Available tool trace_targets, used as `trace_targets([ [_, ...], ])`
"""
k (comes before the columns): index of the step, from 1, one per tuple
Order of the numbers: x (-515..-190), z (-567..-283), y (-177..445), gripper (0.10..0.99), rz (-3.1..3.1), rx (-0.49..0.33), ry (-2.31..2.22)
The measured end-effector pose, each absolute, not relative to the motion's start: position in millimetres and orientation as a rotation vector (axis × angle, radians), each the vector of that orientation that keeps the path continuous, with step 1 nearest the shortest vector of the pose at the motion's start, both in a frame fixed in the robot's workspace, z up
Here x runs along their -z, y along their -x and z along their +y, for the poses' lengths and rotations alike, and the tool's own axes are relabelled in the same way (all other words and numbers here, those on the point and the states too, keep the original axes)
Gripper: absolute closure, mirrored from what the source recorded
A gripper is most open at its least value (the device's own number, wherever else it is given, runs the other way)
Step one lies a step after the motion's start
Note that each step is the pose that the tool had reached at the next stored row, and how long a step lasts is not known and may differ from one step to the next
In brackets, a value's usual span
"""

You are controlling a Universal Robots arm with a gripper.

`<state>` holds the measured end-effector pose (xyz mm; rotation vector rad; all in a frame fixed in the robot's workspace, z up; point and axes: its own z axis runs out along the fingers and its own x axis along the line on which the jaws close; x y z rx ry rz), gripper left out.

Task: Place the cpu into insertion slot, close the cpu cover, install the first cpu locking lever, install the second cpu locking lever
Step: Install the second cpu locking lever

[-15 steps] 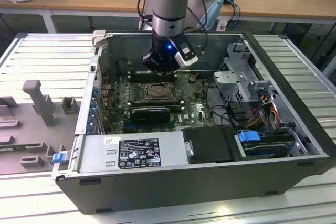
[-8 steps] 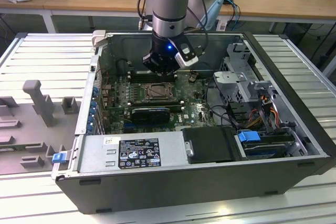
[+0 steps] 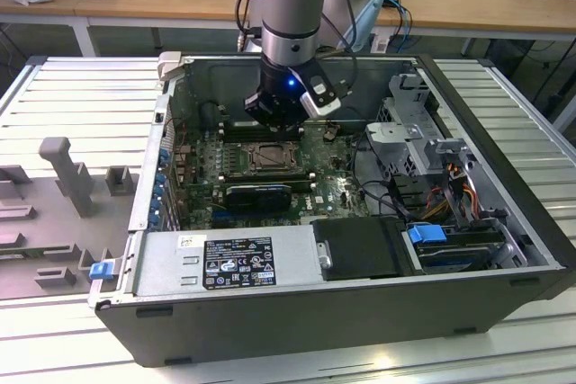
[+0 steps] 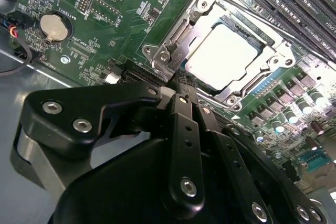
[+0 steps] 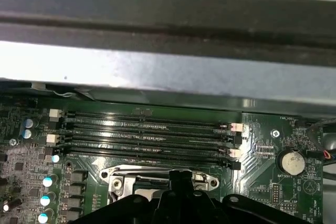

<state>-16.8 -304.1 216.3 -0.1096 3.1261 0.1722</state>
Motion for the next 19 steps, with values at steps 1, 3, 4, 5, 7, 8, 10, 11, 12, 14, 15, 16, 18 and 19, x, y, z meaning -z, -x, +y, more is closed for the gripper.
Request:
trace_targets([
  [1, -216.8, -304.2, 16.9, 0.980, 3.126, -0.172, 0.110],
  [3, -219.7, -304.2, 16.8, 0.980, 3.126, -0.172, 0.110],
  [4, -221.2, -304.2, 16.8, 0.980, 3.126, -0.172, 0.110],
  [5, -225.7, -304.2, 16.8, 0.980, 3.126, -0.172, 0.110],
  [7, -238.6, -304.2, 16.8, 0.980, 3.126, -0.172, 0.110],
  [8, -242.7, -304.2, 16.8, 0.980, 3.126, -0.172, 0.110],
  [10, -244.6, -306.4, 16.7, 0.980, 3.126, -0.172, 0.110],
  [11, -244.6, -308.1, 16.8, 0.980, 3.126, -0.172, 0.110],
  [12, -244.3, -310.0, 16.8, 0.980, 3.126, -0.173, 0.110],
  [14, -243.7, -313.9, 16.8, 0.980, 3.126, -0.173, 0.110],
  [15, -243.5, -315.8, 16.8, 0.980, 3.126, -0.173, 0.110],
  [16, -243.4, -317.4, 16.8, 0.980, 3.126, -0.172, 0.110],
  [18, -243.3, -320.2, 16.8, 0.980, 3.126, -0.173, 0.110],
  [19, -243.3, -321.2, 16.8, 0.980, 3.126, -0.172, 0.110],
])
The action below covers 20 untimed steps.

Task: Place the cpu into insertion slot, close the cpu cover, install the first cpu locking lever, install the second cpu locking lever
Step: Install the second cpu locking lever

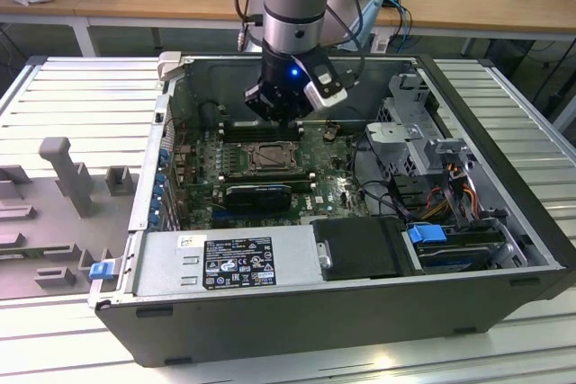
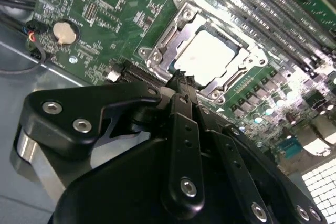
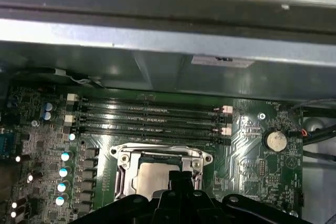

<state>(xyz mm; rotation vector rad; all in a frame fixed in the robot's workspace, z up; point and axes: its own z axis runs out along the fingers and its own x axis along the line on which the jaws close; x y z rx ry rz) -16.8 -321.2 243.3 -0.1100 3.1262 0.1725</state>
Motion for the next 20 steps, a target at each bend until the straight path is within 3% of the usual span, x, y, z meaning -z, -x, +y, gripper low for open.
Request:
trace_targets([
  [14, -237.2, -357.2, 16.8, 0.980, 3.129, -0.174, 0.110],
  [20, -236.1, -363.0, 16.9, 0.980, 3.132, -0.259, 0.116],
])
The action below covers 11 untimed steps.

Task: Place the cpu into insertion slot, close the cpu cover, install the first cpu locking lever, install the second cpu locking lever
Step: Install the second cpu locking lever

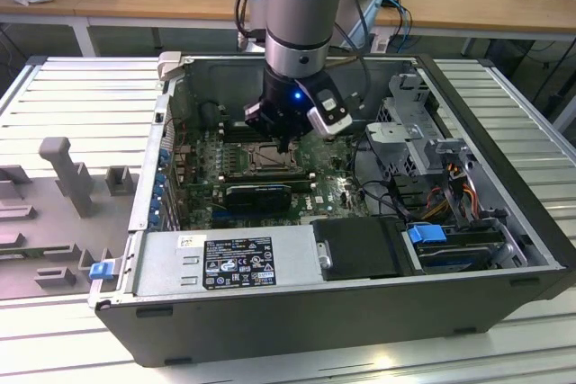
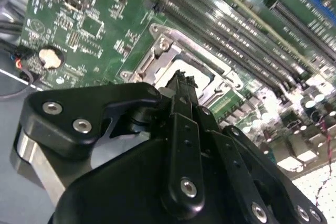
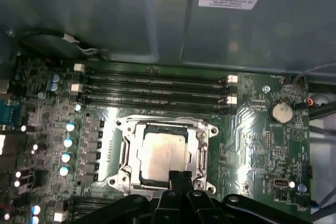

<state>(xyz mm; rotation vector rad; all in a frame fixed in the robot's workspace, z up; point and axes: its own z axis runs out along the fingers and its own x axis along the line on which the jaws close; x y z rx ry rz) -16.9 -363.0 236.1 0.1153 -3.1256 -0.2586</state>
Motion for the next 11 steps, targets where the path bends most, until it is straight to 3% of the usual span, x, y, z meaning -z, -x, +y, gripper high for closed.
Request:
trace_targets([
  [11, -232.7, -380.1, 19.6, 0.980, -3.104, 0.268, -0.136],
])
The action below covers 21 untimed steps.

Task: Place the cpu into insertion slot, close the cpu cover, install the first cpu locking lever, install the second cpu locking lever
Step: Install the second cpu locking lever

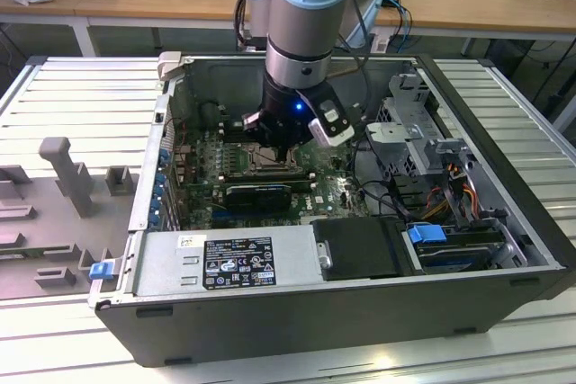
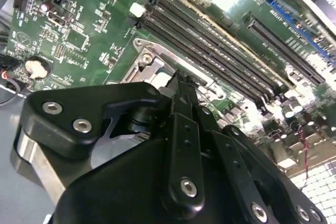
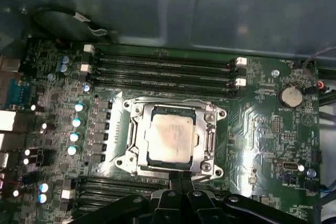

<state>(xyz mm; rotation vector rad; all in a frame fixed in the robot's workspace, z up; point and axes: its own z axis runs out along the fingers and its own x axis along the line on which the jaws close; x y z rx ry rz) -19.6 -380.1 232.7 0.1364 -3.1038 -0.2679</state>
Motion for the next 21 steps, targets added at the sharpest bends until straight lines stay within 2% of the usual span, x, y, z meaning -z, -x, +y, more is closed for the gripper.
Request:
trace_targets([
  [10, -225.6, -395.0, 53.5, 0.980, -3.097, 0.341, -0.152],
  [21, -207.7, -395.8, 64.9, 0.980, -3.088, 0.399, -0.192],
])
